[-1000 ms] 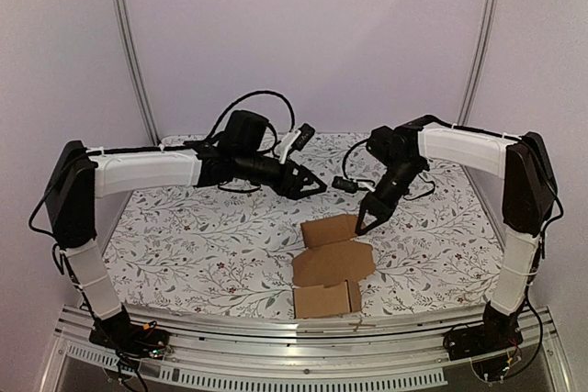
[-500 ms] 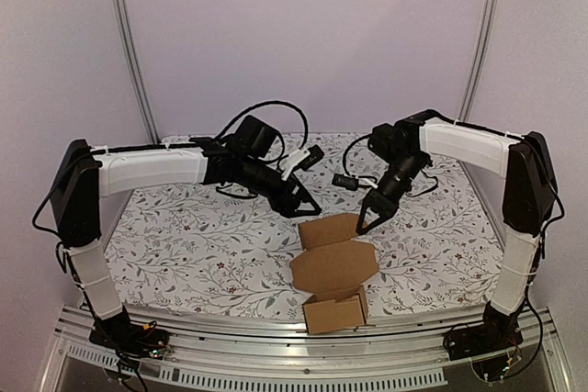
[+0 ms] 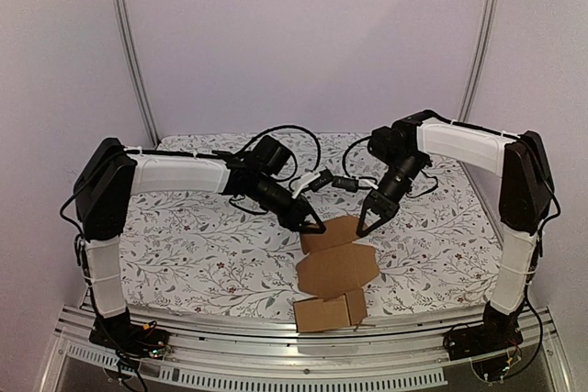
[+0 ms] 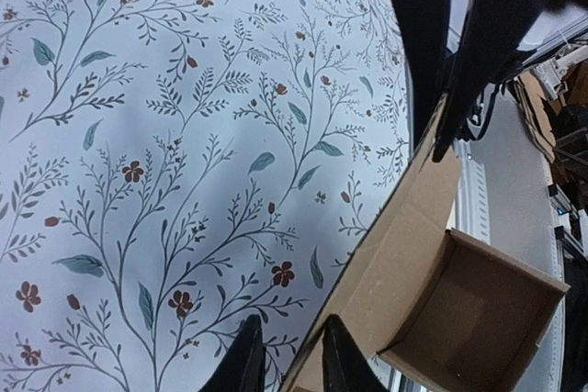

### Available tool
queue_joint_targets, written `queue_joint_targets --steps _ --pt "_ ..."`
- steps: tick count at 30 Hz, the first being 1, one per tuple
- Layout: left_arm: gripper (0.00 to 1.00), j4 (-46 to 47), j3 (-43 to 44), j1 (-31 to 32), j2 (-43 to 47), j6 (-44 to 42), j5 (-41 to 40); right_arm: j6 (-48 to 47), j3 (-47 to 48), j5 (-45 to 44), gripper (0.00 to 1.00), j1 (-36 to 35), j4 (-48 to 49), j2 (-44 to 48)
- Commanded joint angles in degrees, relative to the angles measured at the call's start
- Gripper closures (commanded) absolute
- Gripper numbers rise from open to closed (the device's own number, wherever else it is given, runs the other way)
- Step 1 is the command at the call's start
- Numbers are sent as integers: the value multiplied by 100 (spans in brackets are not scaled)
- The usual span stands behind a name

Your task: Fold the paper box

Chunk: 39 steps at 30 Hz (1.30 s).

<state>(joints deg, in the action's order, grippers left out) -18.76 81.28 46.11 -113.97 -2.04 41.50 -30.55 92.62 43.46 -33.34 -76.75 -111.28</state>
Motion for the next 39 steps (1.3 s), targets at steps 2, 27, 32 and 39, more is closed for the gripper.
queue_joint_targets --steps 2,27,32,39 --pt "87 329 46 69 -124 76 705 95 186 85 98 -23 178 -249" --pt "100 1386 -293 -158 -369 1183 2397 -367 803 981 62 993 -531 -1210" --pt "100 1400 -224 -227 -457 1328 2205 -1146 847 1437 58 989 -1290 -1190" --pt "100 1363 -204 -317 -537 1416 2029 -2489 913 1743 53 988 -2542 -1287"
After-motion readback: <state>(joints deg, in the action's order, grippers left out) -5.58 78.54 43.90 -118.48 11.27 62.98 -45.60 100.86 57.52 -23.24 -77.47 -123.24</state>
